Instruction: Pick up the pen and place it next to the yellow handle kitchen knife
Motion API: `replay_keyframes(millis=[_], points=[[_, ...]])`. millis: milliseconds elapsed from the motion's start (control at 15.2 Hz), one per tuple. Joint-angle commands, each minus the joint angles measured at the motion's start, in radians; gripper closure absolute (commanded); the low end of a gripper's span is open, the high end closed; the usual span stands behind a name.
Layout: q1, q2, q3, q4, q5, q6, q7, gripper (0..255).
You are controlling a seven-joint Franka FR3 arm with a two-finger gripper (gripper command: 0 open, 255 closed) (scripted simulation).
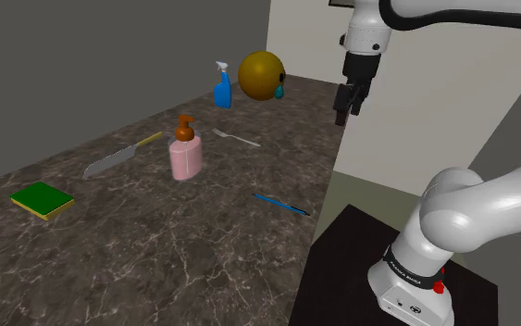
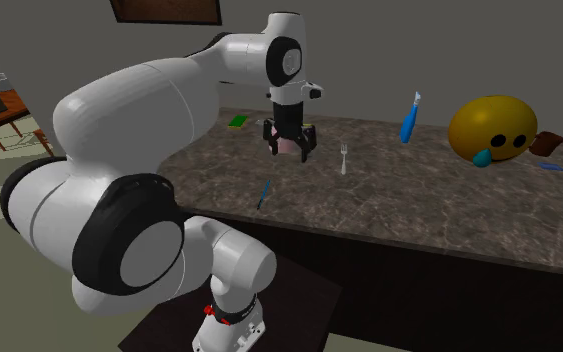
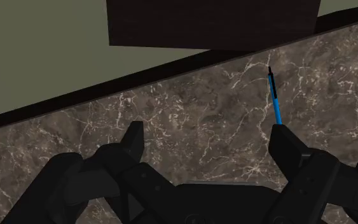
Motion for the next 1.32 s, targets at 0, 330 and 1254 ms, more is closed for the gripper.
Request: replay_keyframes(millis=[0, 330, 1254], points=[[0.000, 0.000, 0.000, 0.000, 0.000, 0.000, 0.000, 0], [0.044, 0.037, 0.022, -0.117, 0.041, 0.185, -0.009, 0], [0.181, 0.338, 0.105, -0.277, 0.150, 0.740, -0.055, 0]])
